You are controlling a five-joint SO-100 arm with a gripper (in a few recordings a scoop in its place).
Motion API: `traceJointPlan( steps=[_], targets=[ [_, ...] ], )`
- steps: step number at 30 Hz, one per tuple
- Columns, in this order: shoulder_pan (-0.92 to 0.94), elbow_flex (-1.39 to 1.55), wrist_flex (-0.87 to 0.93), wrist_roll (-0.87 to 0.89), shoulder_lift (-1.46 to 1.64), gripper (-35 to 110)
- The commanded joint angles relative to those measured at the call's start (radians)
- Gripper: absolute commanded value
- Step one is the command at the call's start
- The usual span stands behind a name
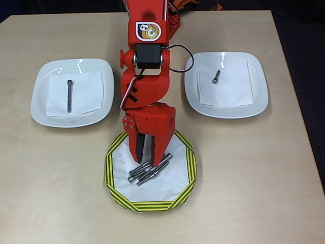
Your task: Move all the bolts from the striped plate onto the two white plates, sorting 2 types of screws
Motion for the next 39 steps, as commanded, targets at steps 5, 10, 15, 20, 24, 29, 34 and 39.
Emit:
traceJointPlan(
  steps=[5,10,15,20,24,29,34,39],
  targets=[
    [0.012,0.009,-0.023,-0.011,0.025,11],
    [0.015,0.017,-0.04,-0.017,0.012,10],
    [0.018,0.038,-0.025,-0.018,0.018,9],
    [-0.002,0.063,0.026,0.035,0.018,9],
    [-0.029,0.044,0.021,0.071,-0.02,9],
    [-0.051,0.006,0.0,0.098,-0.078,7],
    [-0.069,-0.031,0.0,0.112,-0.104,6],
    [-0.078,-0.055,0.003,0.12,-0.126,0]
  ],
)
